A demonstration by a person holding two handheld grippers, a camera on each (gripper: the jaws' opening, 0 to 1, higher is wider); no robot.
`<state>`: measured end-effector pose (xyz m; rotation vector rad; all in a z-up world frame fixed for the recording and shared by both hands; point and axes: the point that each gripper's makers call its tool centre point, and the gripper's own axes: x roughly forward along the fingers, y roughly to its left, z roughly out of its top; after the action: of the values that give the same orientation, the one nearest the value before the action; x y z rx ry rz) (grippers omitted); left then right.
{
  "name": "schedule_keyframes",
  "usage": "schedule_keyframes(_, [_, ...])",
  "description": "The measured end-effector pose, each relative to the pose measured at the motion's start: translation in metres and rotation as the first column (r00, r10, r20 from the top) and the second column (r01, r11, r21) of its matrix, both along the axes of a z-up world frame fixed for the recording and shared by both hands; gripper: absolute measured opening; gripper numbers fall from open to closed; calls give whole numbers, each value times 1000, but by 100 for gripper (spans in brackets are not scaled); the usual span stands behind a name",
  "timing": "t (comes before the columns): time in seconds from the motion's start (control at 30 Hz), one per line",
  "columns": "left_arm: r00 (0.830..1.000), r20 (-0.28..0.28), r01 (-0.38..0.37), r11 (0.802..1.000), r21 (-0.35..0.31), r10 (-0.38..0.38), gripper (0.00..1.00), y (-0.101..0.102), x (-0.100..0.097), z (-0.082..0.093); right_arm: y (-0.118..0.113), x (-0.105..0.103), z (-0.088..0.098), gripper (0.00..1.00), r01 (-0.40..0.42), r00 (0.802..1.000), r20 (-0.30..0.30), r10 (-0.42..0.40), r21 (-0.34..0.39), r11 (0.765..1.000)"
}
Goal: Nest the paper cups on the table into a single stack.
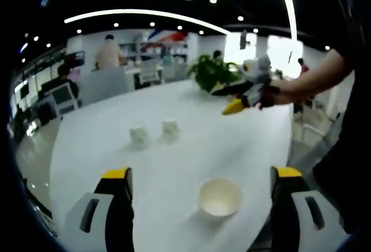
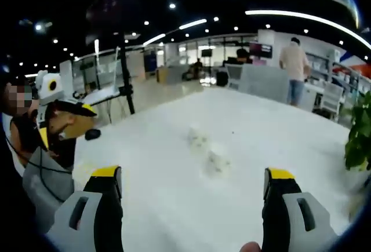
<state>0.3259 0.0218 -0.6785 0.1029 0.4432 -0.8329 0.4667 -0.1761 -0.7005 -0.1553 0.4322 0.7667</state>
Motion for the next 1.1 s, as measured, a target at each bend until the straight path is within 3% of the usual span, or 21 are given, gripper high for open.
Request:
schedule_keyframes(0.3, [1000, -12, -12, 1000, -10, 12, 97, -2, 3, -2, 14, 45, -27, 100, -4, 999, -55, 3, -21, 1000])
schedule_keyframes(0.47, [1000, -29, -4, 1000, -5, 4, 97, -4, 0, -6, 21, 63, -40, 95, -12, 997, -79, 10, -25, 1000])
schedule_keyframes(0.7, [999, -38, -33, 999, -38, 32, 97, 2, 4, -8, 22, 83, -56, 84, -27, 996, -83, 23, -54, 998])
schedule_keyframes(0.8, [998, -50, -29, 999, -17, 28, 97, 3, 4, -17, 19, 91, -66, 79, -35, 996, -82, 29, -71, 997])
schedule_keyframes(1.1, [998, -44, -42, 999, -23, 41, 97, 5, 10, -13, 24, 102, -77, 70, -67, 994, -91, 59, -93, 993])
